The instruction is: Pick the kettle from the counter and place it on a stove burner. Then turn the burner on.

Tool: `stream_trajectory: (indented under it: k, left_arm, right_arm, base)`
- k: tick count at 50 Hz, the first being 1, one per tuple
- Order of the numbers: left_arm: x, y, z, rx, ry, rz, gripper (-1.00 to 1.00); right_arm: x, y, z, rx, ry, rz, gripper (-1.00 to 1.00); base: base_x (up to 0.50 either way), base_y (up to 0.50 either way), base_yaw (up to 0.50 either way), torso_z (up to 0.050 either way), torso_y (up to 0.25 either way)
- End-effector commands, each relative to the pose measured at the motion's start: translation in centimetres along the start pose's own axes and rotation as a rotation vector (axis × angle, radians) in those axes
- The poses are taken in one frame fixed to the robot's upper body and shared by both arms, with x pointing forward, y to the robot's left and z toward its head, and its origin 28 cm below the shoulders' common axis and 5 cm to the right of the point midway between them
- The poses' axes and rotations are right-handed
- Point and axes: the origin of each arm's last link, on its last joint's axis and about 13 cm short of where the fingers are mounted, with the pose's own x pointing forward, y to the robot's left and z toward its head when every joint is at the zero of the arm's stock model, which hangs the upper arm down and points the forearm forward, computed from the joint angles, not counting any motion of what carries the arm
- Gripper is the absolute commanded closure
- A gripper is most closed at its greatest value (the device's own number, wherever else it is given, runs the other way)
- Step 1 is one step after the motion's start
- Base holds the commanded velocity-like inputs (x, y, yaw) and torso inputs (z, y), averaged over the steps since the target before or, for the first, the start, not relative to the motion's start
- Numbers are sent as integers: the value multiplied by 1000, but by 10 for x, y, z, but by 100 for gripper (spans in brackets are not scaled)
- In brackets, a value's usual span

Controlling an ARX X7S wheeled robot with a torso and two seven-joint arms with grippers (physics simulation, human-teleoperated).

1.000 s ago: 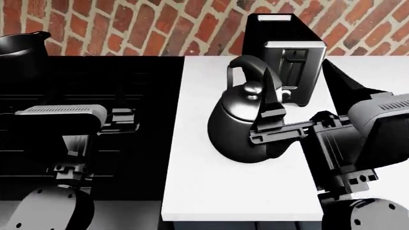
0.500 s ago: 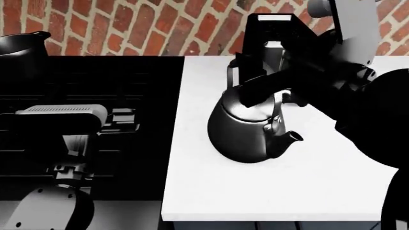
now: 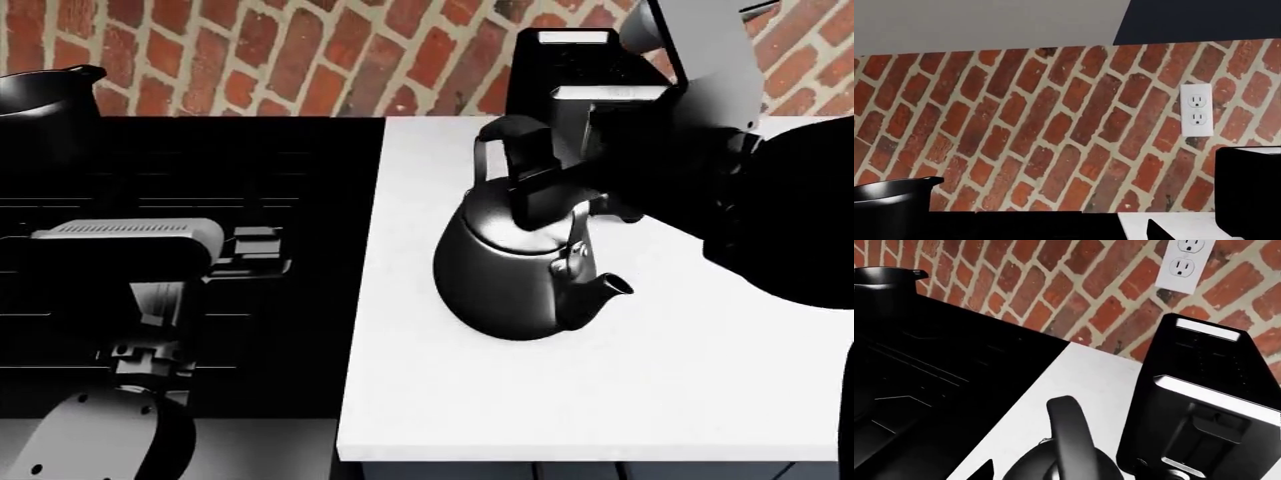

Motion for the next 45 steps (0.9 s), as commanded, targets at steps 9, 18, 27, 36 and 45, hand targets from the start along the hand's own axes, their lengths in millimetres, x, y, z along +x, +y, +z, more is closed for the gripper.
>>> stream_trajectory:
  k: [9,18,27,36,45]
  left_arm:
    - [-1,0,1,1,0,-1,-100]
    - [0,0,0,-1,2,1,-100]
    - [0,1,0,-1,5,2,-100]
    - [0,0,0,3,7,0,-100]
    - [0,1,0,3,6,2,-100]
  right_arm:
    - [19,-4,-15,-9,82,-7,-100]
    - [30,-5,-22,-11,103,1,-100]
    - [34,-5,-22,-14,92,-26,100]
    - [29,-5,-19,-19,61,-31,100]
    - [18,-1,-8,-42,-49,-31,100]
  base:
    - [0,0,0,0,0]
    - [0,0,0,0,0]
    - [0,0,0,0,0]
    - [0,0,0,0,0]
    - [0,0,0,0,1]
